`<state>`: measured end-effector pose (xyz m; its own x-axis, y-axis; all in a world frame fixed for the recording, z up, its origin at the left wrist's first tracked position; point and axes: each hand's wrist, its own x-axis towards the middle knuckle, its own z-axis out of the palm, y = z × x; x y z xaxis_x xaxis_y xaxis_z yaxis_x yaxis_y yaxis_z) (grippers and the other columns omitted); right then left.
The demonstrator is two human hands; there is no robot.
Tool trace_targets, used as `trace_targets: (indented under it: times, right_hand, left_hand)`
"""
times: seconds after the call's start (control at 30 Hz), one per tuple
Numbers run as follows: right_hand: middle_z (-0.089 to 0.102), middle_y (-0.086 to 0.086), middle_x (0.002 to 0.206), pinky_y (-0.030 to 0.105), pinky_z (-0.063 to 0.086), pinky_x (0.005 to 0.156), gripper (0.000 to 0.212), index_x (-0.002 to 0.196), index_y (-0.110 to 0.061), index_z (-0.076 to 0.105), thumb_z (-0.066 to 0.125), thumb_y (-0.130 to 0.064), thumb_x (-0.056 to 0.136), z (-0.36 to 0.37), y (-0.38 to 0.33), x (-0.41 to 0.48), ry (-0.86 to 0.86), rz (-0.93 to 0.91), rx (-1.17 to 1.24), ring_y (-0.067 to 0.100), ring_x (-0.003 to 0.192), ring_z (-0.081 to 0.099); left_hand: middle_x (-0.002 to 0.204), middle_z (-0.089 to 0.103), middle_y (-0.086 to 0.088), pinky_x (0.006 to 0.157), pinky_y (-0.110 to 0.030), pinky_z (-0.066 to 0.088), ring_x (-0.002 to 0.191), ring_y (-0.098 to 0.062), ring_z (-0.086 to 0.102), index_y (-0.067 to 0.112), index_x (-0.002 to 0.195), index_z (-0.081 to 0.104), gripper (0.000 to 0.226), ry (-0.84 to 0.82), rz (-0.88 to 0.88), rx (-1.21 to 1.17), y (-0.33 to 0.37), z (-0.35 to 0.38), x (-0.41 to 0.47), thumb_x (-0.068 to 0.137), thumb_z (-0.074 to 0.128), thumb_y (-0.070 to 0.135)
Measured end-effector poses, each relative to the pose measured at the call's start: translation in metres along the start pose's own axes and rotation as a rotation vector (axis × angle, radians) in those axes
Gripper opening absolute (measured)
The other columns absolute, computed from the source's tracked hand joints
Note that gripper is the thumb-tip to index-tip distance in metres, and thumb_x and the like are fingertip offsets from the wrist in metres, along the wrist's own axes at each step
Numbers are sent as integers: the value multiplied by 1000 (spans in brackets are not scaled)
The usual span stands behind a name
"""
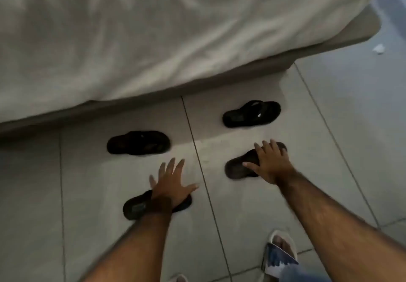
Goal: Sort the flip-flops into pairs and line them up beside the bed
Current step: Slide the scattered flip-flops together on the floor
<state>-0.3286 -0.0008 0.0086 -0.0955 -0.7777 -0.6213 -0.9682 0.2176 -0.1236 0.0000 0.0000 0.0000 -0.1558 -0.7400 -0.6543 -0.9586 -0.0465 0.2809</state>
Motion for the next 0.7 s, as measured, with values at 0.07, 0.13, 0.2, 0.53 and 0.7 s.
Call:
trace_targets:
  times: [0.07,0.13,0.2,0.53,0.7]
  right_hand:
    - [4,10,170,59,9,123,93,161,-22,10,30,-78,90,31,8,26,6,43,13,31,157,-5]
    - [1,10,170,58,8,124,93,162,-23,9,29,-79,89,63,16,46,30,72,5,31,157,-7]
    - [-1,11,170,57,7,124,93,162,-25,7,29,-79,89,95,25,65,75,79,7,31,156,-8]
    - [-1,9,171,52,7,125,88,161,-34,-4,37,-71,91,145,41,93,282,41,37,30,157,-4]
    - [3,6,171,51,10,124,82,160,-36,0,40,-64,94,149,44,91,295,44,54,28,157,-2]
  left_hand:
    - [169,-14,7,121,-66,5,156,-26,-8,45,157,-5,107,27,-105,18,-22,38,14,74,51,84]
    - [169,-17,2,120,-66,8,156,-30,-8,40,157,-12,112,52,-226,68,-49,81,18,74,49,86]
    - [169,-15,-1,121,-64,11,156,-31,-5,35,158,-13,114,77,-303,-2,-62,117,28,75,49,85]
    - [167,20,-15,110,-67,32,154,-39,19,20,158,28,125,226,-213,97,-19,151,68,65,-25,86]
    - [170,-3,-13,119,-64,20,156,-35,-3,22,161,2,92,207,-241,77,22,149,100,89,23,76]
